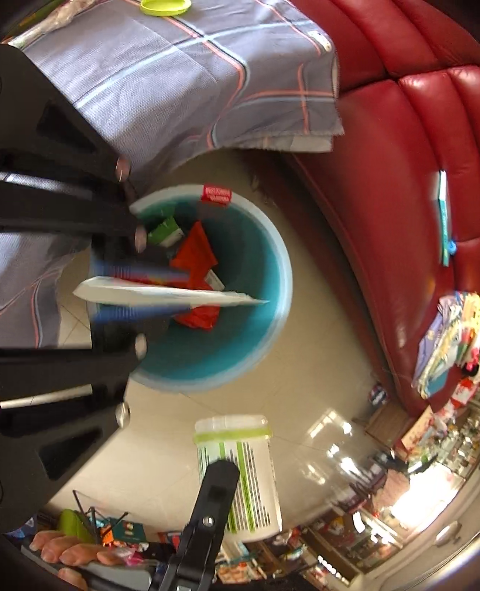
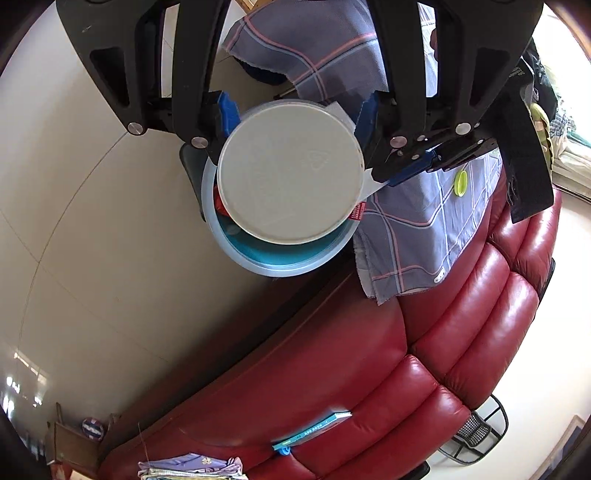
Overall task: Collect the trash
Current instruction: 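Carry towel and bottle over the teal bin and open both tools, then move both tools back over the plastic bag and snack packet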
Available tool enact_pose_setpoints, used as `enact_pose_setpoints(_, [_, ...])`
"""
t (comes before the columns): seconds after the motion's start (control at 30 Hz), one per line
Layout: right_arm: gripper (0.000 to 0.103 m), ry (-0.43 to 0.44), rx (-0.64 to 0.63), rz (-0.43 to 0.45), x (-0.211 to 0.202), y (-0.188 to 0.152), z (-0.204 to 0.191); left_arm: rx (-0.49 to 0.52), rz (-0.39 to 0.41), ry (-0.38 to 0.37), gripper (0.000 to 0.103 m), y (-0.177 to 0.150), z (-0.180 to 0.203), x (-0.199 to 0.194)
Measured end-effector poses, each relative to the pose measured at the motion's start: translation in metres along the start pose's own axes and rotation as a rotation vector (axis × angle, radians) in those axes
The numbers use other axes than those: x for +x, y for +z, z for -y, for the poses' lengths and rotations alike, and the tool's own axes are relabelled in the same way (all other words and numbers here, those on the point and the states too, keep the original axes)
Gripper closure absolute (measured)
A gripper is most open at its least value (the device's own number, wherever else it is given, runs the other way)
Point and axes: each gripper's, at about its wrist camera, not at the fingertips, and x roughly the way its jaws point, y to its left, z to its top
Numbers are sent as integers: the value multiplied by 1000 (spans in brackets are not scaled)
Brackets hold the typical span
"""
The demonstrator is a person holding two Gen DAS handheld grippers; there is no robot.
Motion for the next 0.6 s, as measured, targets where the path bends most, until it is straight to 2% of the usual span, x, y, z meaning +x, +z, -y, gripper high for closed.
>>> enact_pose_setpoints(0.03, [55,1,-1,-5,3,1,0,-6,8,21,46,-2,-2,0])
enact_pose_setpoints(0.07, [55,2,-2,-11,7,1,-1,-8,33,46,32,-4,-5,-3])
enact_pose_setpoints(0.2, [55,6,-11,-38,21,1,-5,-13,67,80,14,-14,-18,-14])
enact_pose_setpoints(0.3, [55,10,-17,-60,31,1,-10,-24,87,100,8,-23,-28,-26])
enact_pose_setpoints(0.47, [53,10,-36,-110,48,0,-22,-54,97,92,6,-36,-45,-40])
enact_pose_setpoints(0.5, [49,7,-34,-119,52,0,-23,-58,96,90,5,-37,-49,-42])
enact_pose_setpoints(0.53, [32,9,-31,-133,55,0,-24,-63,96,93,5,-38,-52,-46])
enact_pose_setpoints(0.57, [23,11,-25,-141,57,0,-25,-69,98,96,5,-42,-54,-49])
enact_pose_setpoints(0.6, [23,2,-27,-140,58,0,-28,-75,100,94,5,-44,-56,-51])
